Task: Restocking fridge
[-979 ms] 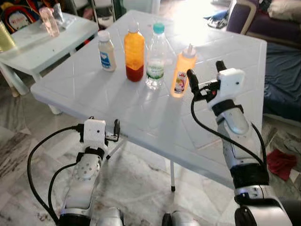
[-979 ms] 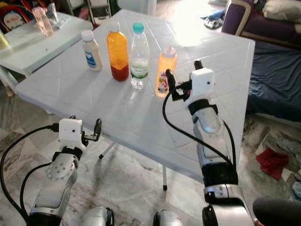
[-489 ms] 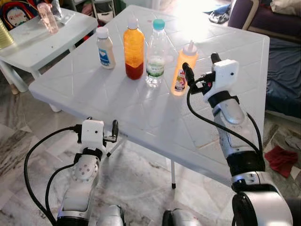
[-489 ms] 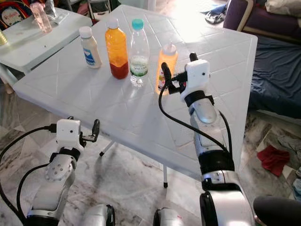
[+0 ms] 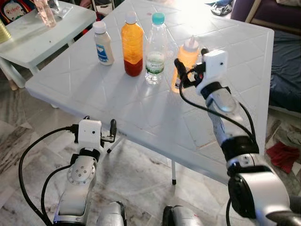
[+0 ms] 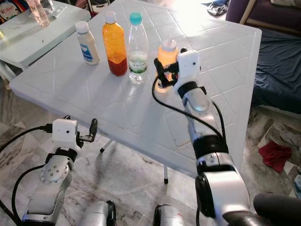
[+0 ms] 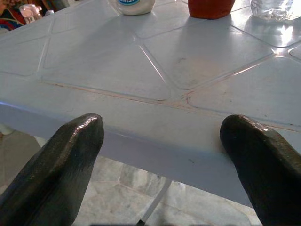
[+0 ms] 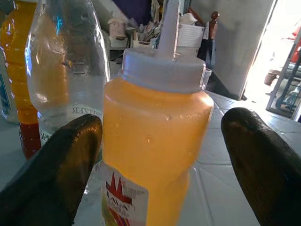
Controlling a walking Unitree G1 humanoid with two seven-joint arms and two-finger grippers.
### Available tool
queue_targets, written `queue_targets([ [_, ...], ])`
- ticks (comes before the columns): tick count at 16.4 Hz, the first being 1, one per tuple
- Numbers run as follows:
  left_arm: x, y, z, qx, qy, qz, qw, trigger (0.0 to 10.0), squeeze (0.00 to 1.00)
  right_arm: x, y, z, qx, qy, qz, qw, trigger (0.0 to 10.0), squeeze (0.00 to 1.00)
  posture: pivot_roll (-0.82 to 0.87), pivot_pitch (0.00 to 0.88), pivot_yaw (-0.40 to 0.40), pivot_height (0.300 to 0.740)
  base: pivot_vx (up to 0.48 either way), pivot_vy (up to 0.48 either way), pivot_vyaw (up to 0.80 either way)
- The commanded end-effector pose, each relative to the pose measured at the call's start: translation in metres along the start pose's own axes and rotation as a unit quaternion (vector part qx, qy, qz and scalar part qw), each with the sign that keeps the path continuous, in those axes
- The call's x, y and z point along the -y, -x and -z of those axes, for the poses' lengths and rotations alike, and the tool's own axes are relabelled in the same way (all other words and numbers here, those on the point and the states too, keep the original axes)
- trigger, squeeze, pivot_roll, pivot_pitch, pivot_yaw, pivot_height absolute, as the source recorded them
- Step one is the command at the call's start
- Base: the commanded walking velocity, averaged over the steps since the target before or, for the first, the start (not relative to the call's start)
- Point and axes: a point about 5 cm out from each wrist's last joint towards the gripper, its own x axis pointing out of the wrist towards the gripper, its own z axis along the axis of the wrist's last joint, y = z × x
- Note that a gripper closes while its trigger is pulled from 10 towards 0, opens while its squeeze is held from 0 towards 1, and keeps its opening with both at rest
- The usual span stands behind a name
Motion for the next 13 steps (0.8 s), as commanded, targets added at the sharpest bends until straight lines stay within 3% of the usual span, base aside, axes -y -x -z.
queue_targets([
  [1,-0.0019,0.0042,0.0097,-0.028,-0.007,-0.002,1.000,10.0,0.00,-0.0023,-0.0045,-0.0038,0.005,0.001,-0.010,1.000,10.0,0.00,0.15,0.192,0.000,0.740,0.000,0.000,0.00],
  [4,-0.0020,0.0047,0.0095,-0.031,-0.009,-0.001,0.999,10.0,0.00,-0.0015,-0.0117,-0.0073,0.003,-0.001,-0.021,1.000,10.0,0.00,0.15,0.192,0.000,0.740,0.000,0.000,0.00],
  [5,-0.0022,0.0050,0.0094,-0.031,-0.009,-0.001,0.999,10.0,0.00,-0.0032,-0.0139,-0.0101,0.009,0.000,-0.027,1.000,0.0,0.00,0.15,0.192,0.001,0.740,0.000,0.000,0.00],
  [13,0.0004,0.0011,0.0078,-0.029,-0.005,0.003,1.000,10.0,0.00,-0.0029,-0.0073,-0.0014,0.006,0.015,-0.027,0.999,0.0,0.00,0.14,0.184,0.000,0.740,0.000,0.000,0.00],
])
